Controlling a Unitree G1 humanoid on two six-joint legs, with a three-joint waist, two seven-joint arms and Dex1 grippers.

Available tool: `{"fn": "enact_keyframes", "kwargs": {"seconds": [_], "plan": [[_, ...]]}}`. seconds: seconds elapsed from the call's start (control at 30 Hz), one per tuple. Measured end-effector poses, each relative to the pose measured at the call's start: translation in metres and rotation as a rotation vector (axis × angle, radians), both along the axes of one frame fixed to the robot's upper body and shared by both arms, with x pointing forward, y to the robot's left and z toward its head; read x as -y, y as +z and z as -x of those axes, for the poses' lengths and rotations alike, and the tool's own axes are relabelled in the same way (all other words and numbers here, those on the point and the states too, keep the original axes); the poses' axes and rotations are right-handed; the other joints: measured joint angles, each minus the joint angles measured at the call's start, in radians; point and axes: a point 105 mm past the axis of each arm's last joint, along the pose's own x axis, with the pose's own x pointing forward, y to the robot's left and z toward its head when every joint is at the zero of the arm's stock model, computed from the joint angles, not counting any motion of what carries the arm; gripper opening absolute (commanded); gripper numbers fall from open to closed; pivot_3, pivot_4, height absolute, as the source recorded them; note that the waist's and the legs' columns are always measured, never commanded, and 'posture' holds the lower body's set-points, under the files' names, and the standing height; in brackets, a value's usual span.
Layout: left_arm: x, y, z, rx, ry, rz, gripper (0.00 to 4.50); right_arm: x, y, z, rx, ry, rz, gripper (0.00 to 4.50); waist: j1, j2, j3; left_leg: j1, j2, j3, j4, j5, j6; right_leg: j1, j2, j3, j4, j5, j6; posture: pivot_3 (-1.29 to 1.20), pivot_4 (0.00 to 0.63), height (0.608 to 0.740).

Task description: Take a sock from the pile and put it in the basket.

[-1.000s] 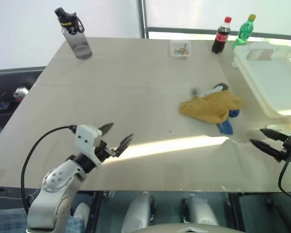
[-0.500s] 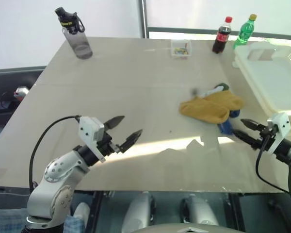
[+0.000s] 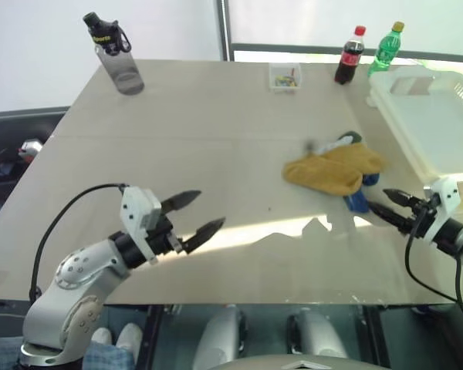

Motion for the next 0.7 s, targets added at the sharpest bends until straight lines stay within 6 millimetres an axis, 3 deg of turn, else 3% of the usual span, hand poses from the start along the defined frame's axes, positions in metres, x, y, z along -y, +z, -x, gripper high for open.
{"fn": "enact_keyframes", "kwargs": {"seconds": [0.7], "plan": [[-0.002,0.009,0.001,0.032,0.001,-0.01,4.5,-0.035,-0.004,-0.013,-0.111,0.035,-0.225,3.16,0.001,0.0,0.0,0.0,0.0,0.0,0.0,0.0,0.0,0.0,0.0,0.0,0.0,0.0,0.0,0.0,0.15,0.74]]}}
